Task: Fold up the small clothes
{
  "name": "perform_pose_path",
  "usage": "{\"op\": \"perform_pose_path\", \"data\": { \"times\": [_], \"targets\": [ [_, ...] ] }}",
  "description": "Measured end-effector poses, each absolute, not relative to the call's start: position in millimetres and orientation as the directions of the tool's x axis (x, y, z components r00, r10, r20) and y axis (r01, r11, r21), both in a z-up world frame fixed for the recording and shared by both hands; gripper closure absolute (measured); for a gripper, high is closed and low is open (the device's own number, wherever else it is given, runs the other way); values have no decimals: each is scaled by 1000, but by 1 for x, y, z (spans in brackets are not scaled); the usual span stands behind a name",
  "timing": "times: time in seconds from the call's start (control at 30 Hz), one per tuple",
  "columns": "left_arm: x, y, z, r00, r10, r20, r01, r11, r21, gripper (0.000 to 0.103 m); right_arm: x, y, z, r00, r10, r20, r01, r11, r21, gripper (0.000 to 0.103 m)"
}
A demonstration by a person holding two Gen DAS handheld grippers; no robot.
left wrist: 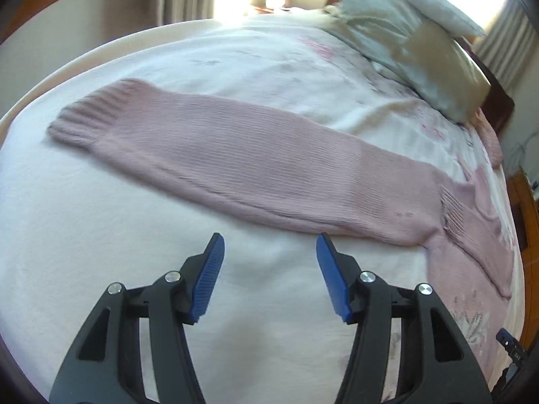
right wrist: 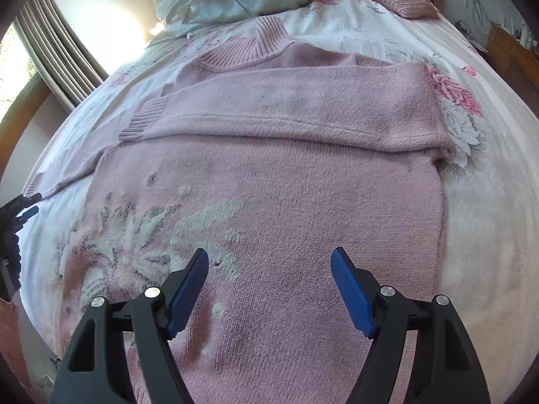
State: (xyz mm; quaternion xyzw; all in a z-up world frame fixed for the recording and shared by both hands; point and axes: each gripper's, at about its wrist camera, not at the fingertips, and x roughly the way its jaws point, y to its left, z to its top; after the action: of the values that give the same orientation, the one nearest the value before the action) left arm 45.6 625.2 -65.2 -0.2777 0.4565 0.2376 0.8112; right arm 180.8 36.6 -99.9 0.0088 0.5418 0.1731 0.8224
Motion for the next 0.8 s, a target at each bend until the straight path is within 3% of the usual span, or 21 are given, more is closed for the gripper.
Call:
{"op": "perform_pose_path", "data": {
  "times": [0.03, 0.13, 0.37, 0.53, 0.8],
  "targets": [
    [37, 643, -67, 480, 137, -867, -663, 703, -256, 50, 181, 38, -105, 341, 299, -891, -272, 939, 211, 27],
    [22, 682, -71, 549, 102, -830, -679, 633, -372, 70, 185, 48, -118, 339, 264, -903, -258, 949, 181, 26],
    [36, 720, -84, 620, 128, -774, -697, 542, -469, 79, 189, 59, -125, 359, 207, -910, -265, 958, 114, 24],
    [48, 733, -92, 631, 146, -762, -708, 510, -488, 97, 192, 57, -127, 350, 220, -911, -263, 956, 130, 24],
    [69, 702, -54, 668, 212, -713, -652, 629, -424, 98, 192, 56, -127, 357, 222, -907, -268, 955, 129, 25]
  ]
}}
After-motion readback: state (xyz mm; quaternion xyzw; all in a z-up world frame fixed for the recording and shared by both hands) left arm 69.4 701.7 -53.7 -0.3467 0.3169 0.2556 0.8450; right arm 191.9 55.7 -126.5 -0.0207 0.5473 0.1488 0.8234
